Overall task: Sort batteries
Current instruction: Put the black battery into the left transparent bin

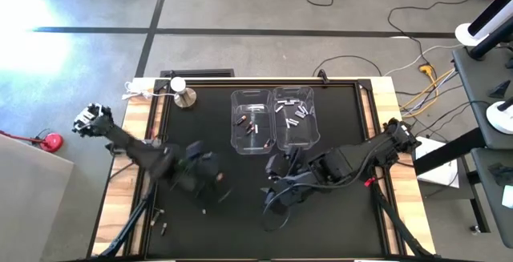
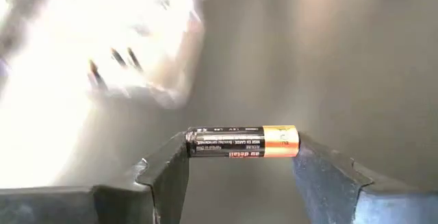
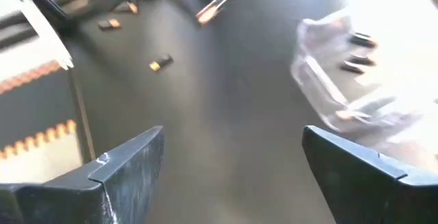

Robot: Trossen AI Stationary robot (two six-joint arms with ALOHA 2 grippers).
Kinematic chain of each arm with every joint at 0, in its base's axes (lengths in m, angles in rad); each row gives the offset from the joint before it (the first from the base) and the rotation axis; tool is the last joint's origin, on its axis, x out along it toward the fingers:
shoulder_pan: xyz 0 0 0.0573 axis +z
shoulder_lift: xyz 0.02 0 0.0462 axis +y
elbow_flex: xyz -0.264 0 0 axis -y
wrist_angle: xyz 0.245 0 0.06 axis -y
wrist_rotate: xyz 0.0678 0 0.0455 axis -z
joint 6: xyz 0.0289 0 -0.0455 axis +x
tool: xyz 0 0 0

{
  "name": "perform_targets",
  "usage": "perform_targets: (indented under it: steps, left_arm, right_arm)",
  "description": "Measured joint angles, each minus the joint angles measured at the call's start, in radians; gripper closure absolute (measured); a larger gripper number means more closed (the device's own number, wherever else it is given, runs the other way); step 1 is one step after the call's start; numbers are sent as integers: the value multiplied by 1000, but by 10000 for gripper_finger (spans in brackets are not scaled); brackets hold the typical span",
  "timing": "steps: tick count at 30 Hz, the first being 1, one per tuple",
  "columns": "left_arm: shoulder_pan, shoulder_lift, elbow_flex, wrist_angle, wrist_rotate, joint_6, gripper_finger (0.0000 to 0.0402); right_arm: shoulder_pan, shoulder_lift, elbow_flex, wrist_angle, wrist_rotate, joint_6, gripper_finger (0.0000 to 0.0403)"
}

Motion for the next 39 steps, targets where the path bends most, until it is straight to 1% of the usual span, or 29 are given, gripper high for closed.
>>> perform_targets:
  steps: [3, 5, 6, 8, 10, 13, 16, 17, 22, 26, 31, 35, 39]
  left_arm:
    - [168, 13, 54, 80, 6, 212, 189]
    - [281, 27, 81, 159, 54, 304, 189]
    - [334, 37, 90, 194, 81, 324, 189]
    - [448, 68, 108, 237, 132, 321, 189]
    - [540, 112, 119, 236, 159, 309, 189]
    - [648, 196, 145, 206, 179, 279, 189]
    - [729, 303, 227, 134, 277, 193, 189]
    - [744, 341, 260, 100, 290, 186, 189]
    - [764, 534, 464, -79, 284, 177, 189]
    - [771, 671, 585, -163, 283, 72, 189]
    - [780, 798, 716, -244, 289, 6, 189]
    - [801, 872, 816, -254, 327, -63, 189]
    - [800, 946, 913, -348, 379, -73, 189]
  right_arm:
    - [1, 0, 75, -157, 0, -2, 65]
    - [3, 0, 125, -250, 1, -3, 65]
    - [4, -1, 146, -288, 5, -3, 65]
    - [9, -2, 181, -363, 12, -3, 64]
    - [20, -2, 207, -430, 12, -7, 65]
    - [41, -5, 213, -442, 11, -39, 65]
    - [57, -10, 213, -443, 11, -92, 64]
    - [58, -16, 212, -444, 18, -103, 65]
    - [42, -82, 180, -443, 64, -178, 64]
    - [34, -116, 147, -445, 64, -182, 64]
    - [33, -143, 129, -444, 61, -196, 64]
    - [33, -150, 100, -443, 61, -196, 64]
    - [45, -151, 74, -443, 33, -191, 64]
